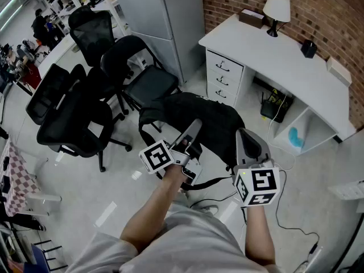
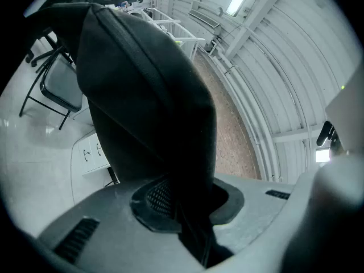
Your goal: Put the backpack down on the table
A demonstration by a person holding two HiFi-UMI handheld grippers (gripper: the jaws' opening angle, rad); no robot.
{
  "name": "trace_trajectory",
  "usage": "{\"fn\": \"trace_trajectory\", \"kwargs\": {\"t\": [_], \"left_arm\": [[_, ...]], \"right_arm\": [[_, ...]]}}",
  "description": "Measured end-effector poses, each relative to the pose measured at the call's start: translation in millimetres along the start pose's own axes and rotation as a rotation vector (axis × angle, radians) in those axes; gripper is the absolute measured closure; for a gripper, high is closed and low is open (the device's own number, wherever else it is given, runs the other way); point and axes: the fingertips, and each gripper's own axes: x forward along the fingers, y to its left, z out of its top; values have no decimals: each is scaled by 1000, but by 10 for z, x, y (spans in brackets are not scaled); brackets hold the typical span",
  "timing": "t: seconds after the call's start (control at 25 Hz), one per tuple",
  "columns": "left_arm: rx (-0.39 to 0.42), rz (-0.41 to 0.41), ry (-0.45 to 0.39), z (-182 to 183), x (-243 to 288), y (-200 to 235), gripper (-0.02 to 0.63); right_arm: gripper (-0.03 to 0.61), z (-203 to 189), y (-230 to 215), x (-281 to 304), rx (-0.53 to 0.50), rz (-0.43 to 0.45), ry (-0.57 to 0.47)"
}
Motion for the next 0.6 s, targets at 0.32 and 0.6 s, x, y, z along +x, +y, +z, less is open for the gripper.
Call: {"fn": "trace_trajectory", "kwargs": {"t": [0.32,0.6], "left_arm": [[-79,-24,-15,74,171,40,543],[-93,-30,10,396,476,330,543]], "right_arm": [[578,-6,-94,144,11,-14,3],[578,70,-196,631,1,-49,10]]}}
